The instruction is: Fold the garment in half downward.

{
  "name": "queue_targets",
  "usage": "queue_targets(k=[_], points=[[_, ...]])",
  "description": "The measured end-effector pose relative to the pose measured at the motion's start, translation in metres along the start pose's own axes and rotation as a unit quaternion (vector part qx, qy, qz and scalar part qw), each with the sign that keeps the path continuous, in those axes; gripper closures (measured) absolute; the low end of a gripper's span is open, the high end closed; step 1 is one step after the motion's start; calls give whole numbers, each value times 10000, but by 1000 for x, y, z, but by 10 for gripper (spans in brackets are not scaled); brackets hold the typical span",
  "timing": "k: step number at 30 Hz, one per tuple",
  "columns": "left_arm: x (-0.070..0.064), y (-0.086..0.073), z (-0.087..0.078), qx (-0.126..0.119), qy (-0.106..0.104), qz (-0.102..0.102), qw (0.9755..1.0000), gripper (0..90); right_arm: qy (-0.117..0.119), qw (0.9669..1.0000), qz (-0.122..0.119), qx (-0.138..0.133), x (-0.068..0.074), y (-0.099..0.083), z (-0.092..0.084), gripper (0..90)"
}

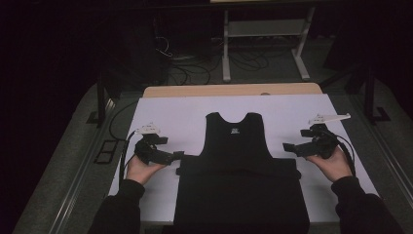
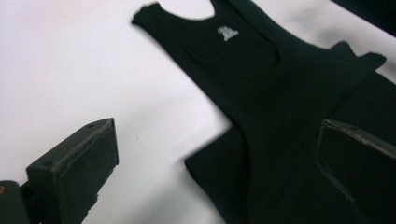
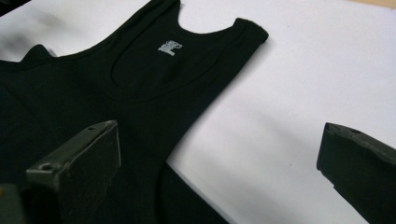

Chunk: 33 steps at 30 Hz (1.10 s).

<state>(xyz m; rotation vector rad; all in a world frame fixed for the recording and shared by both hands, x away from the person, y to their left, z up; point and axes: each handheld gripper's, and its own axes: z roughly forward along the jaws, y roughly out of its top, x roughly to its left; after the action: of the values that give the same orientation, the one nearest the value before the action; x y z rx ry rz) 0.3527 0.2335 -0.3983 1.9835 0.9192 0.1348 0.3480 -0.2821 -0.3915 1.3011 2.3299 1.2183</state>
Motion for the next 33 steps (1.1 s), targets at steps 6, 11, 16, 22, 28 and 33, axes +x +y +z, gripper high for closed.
queue_targets(k=[6,11,16,22,28,33], points=[[4,13,0,-75,-6,18,10000,0,27,10000,-9,-76,-4,12,0,0],[5,22,1,-42,9,46,10000,0,65,9999,6,-120,-8,21,0,0],[7,31,4,6,-53,103,9999,0,45,9999,-11,-135,-10,28,0,0],[12,38,8,47,-132,155,9998,0,64,9999,-48,-79,-10,37,2,0],[15,43,12,23,-172,158,9997,0,76,9999,-114,-37,-10,47,7,0],[18,49,14,-26,-195,170,9997,0,81,9998,-156,-7,-11,57,13,0]])
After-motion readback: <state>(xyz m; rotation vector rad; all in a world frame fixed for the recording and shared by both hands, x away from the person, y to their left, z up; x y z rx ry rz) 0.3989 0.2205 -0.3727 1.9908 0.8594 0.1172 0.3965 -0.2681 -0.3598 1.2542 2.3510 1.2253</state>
